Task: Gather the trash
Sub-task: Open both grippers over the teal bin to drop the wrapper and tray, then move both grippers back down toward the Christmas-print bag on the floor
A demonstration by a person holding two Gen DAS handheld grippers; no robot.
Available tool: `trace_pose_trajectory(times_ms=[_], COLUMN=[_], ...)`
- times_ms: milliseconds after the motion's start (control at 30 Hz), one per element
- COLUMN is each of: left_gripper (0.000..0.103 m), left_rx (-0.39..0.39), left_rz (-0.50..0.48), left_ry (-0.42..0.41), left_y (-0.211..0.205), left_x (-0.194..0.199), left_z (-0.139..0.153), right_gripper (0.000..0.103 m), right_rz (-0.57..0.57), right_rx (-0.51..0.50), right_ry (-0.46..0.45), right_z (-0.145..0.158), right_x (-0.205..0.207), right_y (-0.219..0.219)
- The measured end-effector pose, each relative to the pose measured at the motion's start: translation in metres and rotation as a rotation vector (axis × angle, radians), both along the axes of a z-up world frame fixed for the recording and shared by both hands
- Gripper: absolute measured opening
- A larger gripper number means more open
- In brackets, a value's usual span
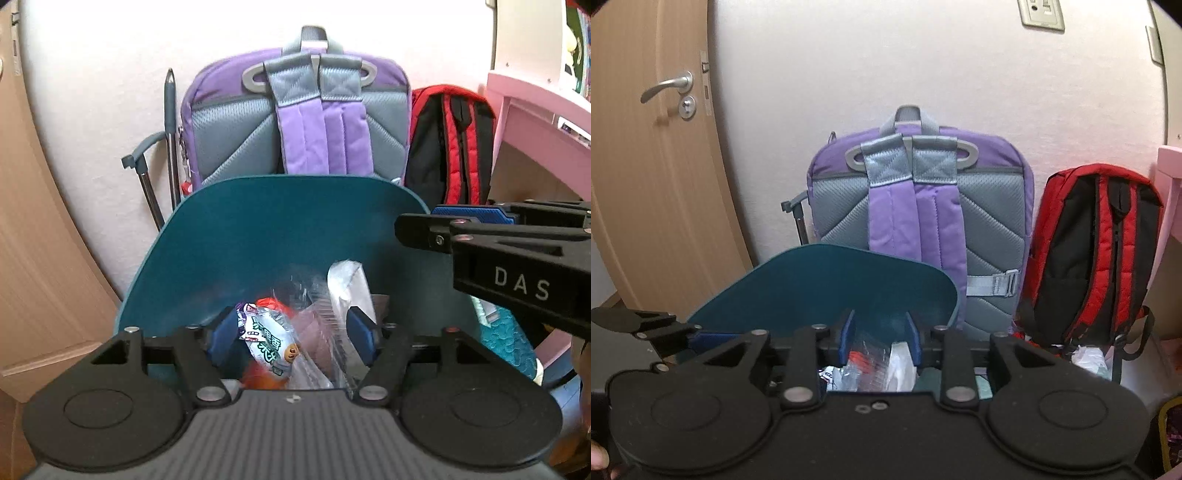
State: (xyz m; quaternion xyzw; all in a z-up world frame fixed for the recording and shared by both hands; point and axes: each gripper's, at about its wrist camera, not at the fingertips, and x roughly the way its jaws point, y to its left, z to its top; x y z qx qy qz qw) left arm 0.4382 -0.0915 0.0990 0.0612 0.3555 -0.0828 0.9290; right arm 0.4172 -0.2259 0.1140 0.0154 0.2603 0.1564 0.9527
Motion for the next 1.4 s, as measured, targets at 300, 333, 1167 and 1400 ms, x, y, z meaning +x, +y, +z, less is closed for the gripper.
trace_pose_trajectory(times_ms=[300, 333, 1167, 1400], left_gripper=[0.069, 0.069, 0.083, 0.084], left_rx=[-0.023, -0.026, -0.089, -0.104], left_rz=[0.008, 0.010, -0.002, 0.005], left_ry=[-0.053, -0.059, -0.143, -0.140], left_y=[0.002, 0.002, 0.020, 0.032], left_x=[-0.042, -0.047, -0.207, -0.243], left_z=[0.035, 0.039, 0.087, 0.076], right_gripper=[0.035, 0.039, 0.055, 0.056], right_rz=[0.004, 0.006, 0.139, 0.174], right_rx=[0.020, 0.021, 0.043, 0.051], right_ry=[-0.030, -0.035, -0.092, -0.087], right_z=[0.030, 0.034, 0.069, 0.054], right_x=[-0.045, -0.051, -0.211, -0.242], right_y=[-0.003, -0.004, -0.023, -0.022])
